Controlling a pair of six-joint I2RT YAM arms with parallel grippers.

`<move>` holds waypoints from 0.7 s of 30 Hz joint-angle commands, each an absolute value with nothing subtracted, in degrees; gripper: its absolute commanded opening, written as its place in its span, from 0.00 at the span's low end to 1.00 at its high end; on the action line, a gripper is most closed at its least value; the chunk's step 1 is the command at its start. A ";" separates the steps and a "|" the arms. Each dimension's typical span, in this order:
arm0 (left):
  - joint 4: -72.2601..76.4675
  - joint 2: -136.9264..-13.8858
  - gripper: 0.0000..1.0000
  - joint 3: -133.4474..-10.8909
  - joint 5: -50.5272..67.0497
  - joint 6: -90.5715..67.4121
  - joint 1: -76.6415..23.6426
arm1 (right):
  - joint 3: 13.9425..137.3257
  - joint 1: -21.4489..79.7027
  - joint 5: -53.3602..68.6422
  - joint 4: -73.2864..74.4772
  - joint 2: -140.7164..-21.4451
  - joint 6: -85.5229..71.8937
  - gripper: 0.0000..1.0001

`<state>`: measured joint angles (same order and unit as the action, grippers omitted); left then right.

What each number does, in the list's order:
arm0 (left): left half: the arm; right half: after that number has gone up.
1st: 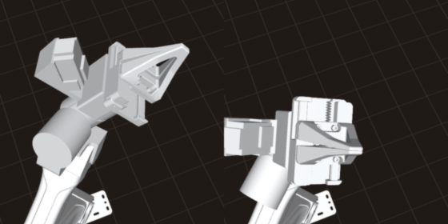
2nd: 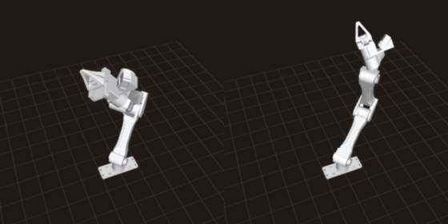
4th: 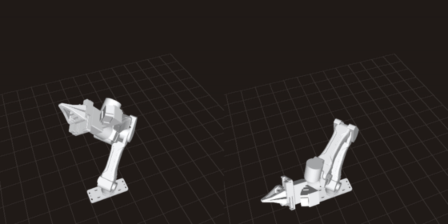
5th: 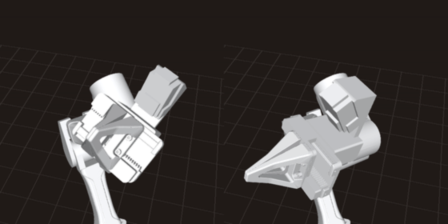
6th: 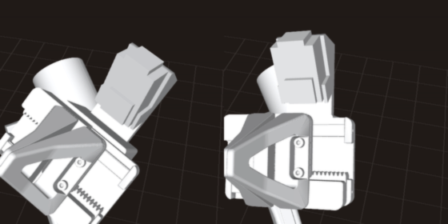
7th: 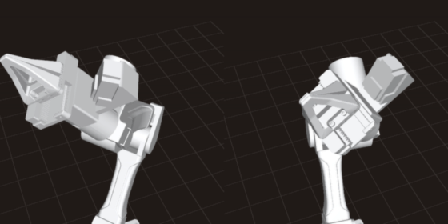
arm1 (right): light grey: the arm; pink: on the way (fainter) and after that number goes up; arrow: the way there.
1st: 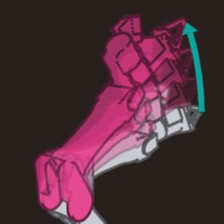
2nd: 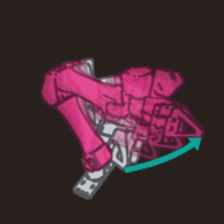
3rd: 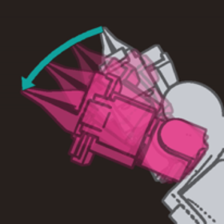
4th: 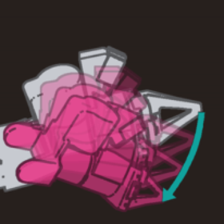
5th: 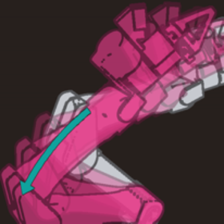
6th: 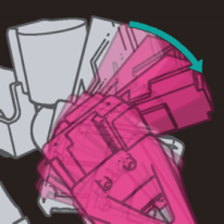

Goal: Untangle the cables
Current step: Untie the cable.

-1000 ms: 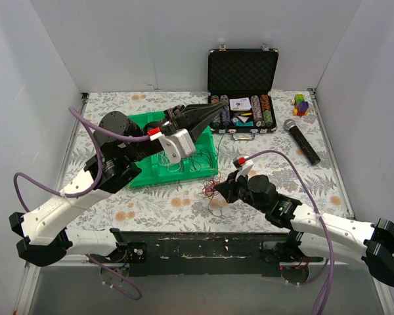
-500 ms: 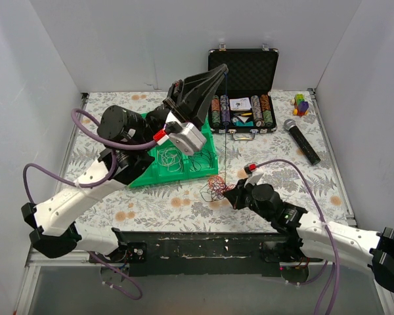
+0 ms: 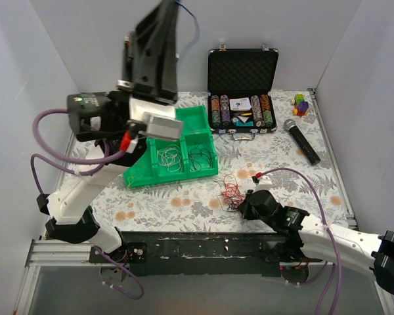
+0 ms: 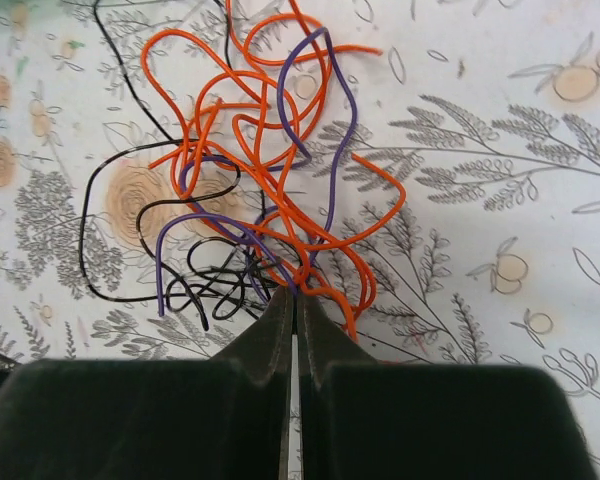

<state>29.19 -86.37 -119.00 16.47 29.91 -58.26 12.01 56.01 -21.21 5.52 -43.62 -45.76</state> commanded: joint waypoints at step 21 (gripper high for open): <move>32.78 -77.70 0.00 -102.05 10.20 29.36 -58.54 | 17.14 56.60 -28.48 18.37 -33.84 -46.84 0.01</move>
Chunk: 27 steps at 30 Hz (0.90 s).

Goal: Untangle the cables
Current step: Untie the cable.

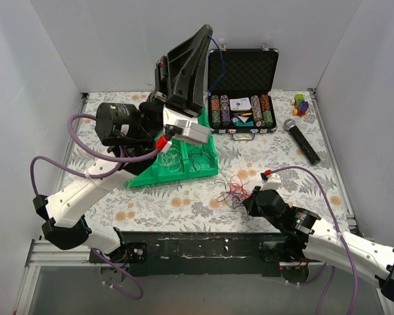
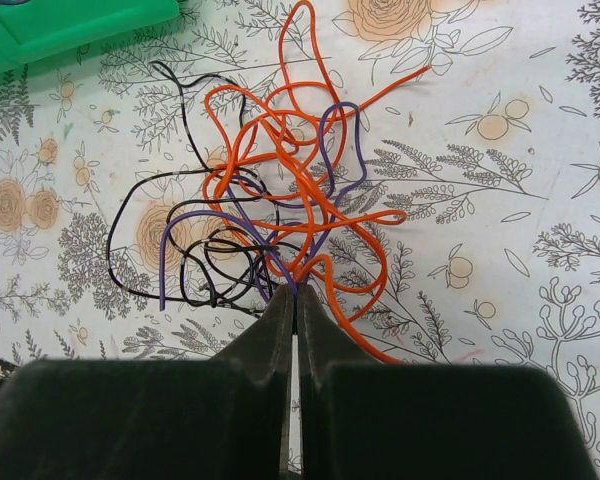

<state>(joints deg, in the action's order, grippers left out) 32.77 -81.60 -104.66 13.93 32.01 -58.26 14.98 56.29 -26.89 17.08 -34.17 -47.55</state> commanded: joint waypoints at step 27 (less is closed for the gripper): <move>39.55 -81.91 0.00 -90.18 -4.13 22.69 -53.45 | 12.57 56.60 -28.65 17.14 -28.83 -48.87 0.01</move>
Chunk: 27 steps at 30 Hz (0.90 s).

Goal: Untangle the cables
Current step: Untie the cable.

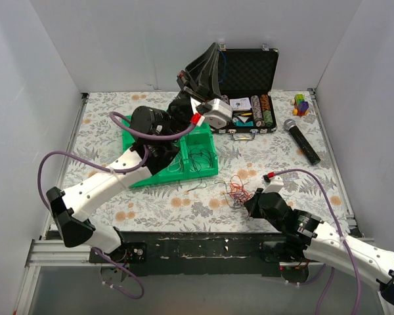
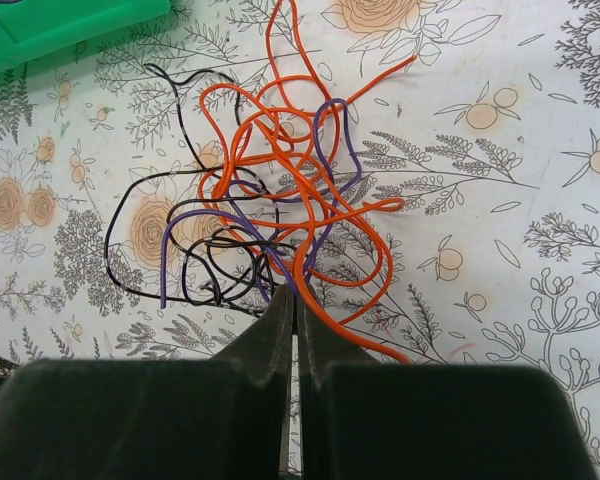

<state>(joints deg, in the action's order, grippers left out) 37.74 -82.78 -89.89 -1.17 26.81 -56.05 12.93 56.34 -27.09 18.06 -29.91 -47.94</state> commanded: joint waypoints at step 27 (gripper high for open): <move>47.46 -86.31 0.00 -82.45 -1.14 14.94 -41.84 | 13.10 56.60 -29.53 17.93 -28.21 -47.72 0.01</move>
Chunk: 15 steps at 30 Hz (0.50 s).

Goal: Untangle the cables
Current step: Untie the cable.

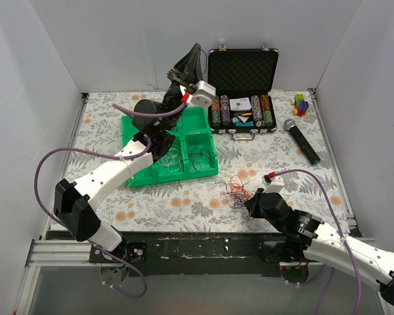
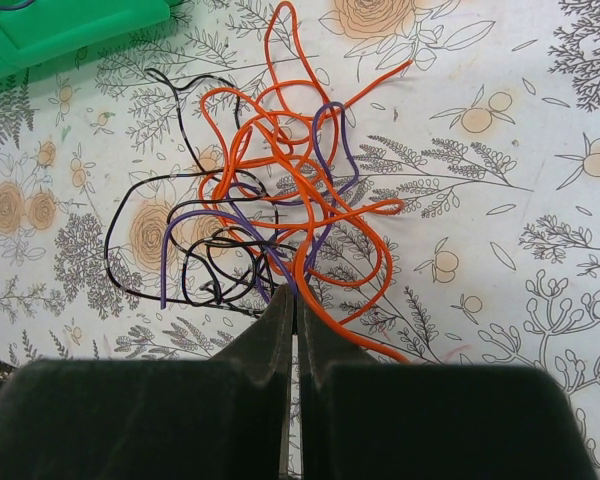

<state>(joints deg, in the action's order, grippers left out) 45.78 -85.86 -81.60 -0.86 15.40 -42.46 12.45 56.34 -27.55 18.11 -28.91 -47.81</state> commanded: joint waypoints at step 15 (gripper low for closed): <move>48.87 -88.15 0.00 -80.76 -0.53 13.54 -38.67 | 12.66 56.60 -29.53 17.75 -26.98 -47.81 0.01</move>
